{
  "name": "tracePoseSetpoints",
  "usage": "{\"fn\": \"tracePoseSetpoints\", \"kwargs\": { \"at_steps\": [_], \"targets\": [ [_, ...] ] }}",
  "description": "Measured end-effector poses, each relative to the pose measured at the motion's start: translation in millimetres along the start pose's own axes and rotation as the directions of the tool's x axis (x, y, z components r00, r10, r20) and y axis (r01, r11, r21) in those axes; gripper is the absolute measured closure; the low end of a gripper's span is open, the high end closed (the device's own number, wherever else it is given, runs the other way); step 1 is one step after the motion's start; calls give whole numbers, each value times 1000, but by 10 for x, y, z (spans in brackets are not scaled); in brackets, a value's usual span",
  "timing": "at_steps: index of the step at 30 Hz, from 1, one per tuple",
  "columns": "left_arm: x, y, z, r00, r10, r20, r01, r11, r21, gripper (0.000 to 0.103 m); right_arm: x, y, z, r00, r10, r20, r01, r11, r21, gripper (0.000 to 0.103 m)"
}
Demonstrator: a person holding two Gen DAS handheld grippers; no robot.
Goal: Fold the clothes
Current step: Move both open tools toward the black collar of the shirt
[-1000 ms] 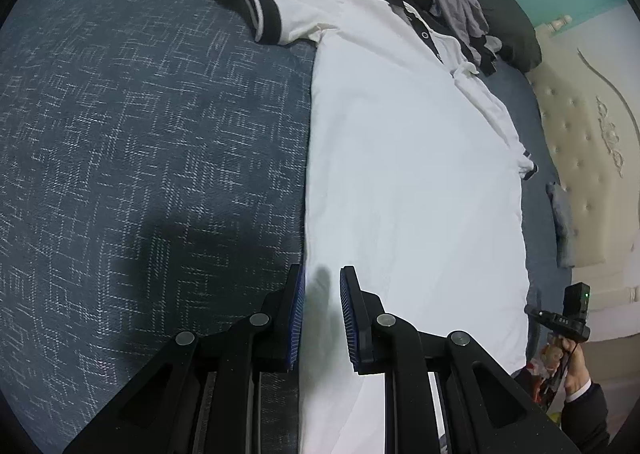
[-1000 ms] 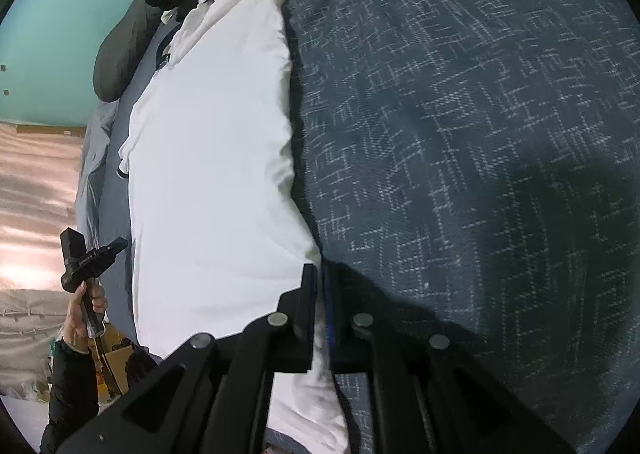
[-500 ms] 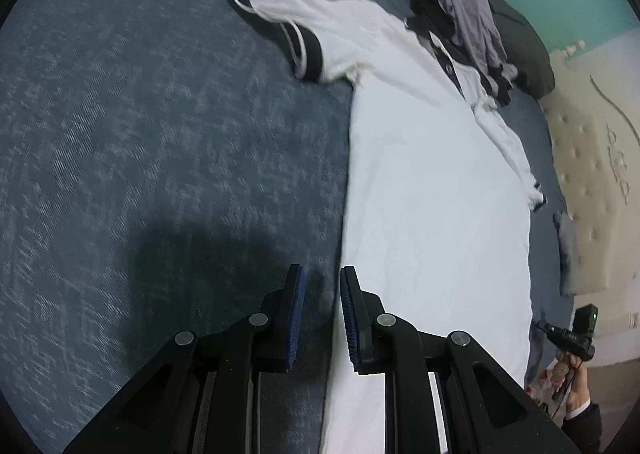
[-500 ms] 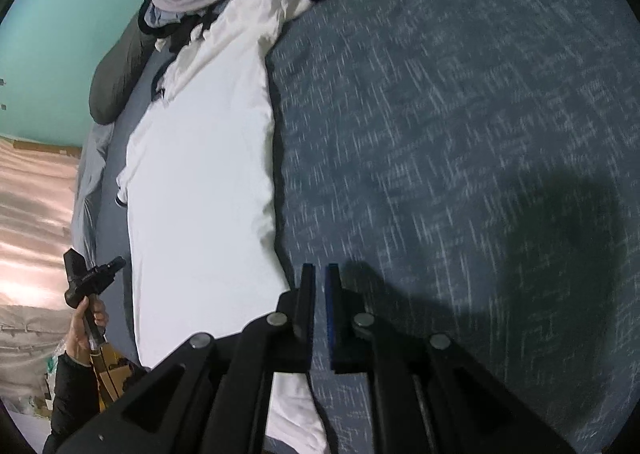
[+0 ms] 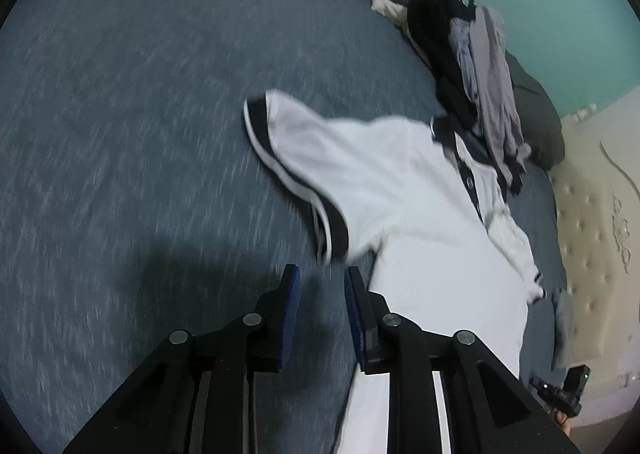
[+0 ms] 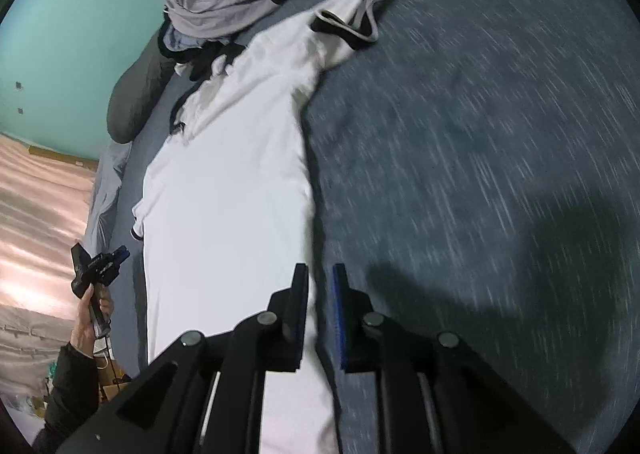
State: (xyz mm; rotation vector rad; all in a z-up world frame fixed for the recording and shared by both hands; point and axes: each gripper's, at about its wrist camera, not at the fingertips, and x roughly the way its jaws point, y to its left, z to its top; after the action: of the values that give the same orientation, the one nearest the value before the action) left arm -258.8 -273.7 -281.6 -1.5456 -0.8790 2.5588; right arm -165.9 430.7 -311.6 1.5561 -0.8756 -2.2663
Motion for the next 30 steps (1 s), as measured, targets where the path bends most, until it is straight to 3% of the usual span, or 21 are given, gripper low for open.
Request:
{"fn": "tracePoseSetpoints", "kwargs": {
  "at_steps": [3, 15, 30],
  "targets": [
    [63, -14, 184, 1000, 20, 18, -20, 1000, 12, 68, 69, 63, 185, 999, 9, 31, -9, 1000, -12, 89],
    [510, -316, 789, 1000, 27, 16, -27, 998, 51, 67, 337, 359, 1284, 988, -2, 152, 14, 997, -75, 74],
    [1311, -1446, 1313, 1000, -1, -26, 5, 986, 169, 62, 1390, 1288, 2426, 990, -52, 128, 79, 974, -214, 72]
  ]
}}
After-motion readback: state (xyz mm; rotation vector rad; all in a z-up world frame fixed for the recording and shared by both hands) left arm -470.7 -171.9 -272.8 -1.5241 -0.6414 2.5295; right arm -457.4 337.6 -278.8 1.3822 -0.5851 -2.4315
